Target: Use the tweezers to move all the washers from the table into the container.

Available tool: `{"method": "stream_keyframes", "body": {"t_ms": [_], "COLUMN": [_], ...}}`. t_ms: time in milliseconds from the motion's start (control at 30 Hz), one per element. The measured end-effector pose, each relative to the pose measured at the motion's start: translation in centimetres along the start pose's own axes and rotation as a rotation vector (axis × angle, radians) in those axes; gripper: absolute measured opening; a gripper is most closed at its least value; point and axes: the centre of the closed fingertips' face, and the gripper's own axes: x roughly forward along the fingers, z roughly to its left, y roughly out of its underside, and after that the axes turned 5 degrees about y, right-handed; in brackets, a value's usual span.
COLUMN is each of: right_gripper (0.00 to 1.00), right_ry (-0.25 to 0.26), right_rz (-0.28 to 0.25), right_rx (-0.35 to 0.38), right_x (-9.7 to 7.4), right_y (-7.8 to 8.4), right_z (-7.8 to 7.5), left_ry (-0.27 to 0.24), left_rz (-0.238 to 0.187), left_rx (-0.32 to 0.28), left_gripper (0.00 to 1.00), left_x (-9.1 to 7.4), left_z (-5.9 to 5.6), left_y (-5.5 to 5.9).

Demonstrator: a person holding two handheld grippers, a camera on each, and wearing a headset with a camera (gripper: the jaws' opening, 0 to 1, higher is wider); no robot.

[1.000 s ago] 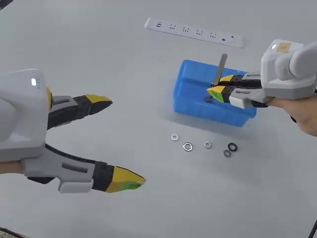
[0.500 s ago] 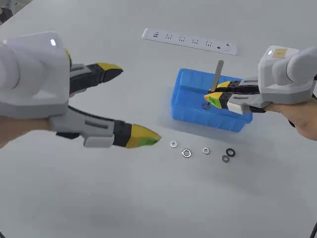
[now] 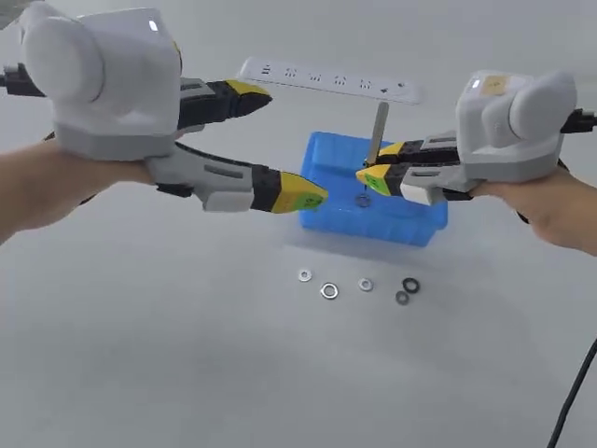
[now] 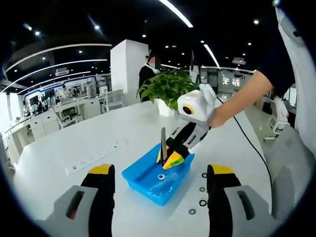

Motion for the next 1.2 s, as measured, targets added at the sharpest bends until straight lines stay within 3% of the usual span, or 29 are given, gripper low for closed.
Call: {"method": "stream_keyframes", "body": {"t_ms": [100,167,367,433,500,567,600,633,667,767,933,1200], "right_gripper": [0.11,0.11,0.11,0.11,0.11,0.11,0.11,0.11,0.11,0.11,0.11,0.11], "right_ry": [-0.005,-0.006,-0.008,-0.010,-0.012,-0.012,-0.012,-0.013,-0.014,-0.022,-0.031,-0.041], "right_rz": [0.010,0.010,0.019,0.020,0.020,0.019,0.019,0.020,0.020,0.022,0.019,0.012], "right_rx": [-0.010,-0.017,-0.027,-0.028,-0.030,-0.025,-0.024,-0.025,-0.026,-0.032,-0.037,-0.043], "right_x": [-0.1,-0.2,-0.4,-0.5,-0.6,-0.6,-0.7,-0.7,-0.7,-0.8,-0.7,-0.4], "right_y": [0.3,0.3,0.7,0.8,0.8,0.9,0.9,0.9,0.9,0.9,0.8,0.4], "right_z": [0.1,0.2,0.3,0.4,0.4,0.3,0.4,0.4,0.4,0.6,0.9,1.1], "left_ry": [0.008,0.014,0.055,0.103,0.133,0.159,0.160,0.178,0.210,0.227,0.259,0.285], "left_rz": [-0.007,-0.003,-0.001,0.019,0.061,0.095,0.095,0.085,0.076,0.064,0.091,0.115], "left_rx": [-0.008,0.024,0.072,0.084,0.118,0.144,0.166,0.152,0.123,0.129,0.164,0.178], "left_gripper": [0.75,0.69,0.66,0.64,0.55,0.36,0.30,0.28,0.32,0.36,0.26,0.20], "left_x": [0.8,1.5,3.8,4.5,5.2,5.6,5.9,6.1,6.4,6.9,7.5,7.4], "left_z": [0.8,1.1,0.9,0.2,-0.1,-0.4,-0.4,-0.7,-1.3,-1.5,-1.8,-2.0], "left_y": [-0.5,-0.9,-2.3,-2.1,-1.4,-0.9,-0.9,-1.0,-1.2,-1.7,-1.5,-1.3]}}
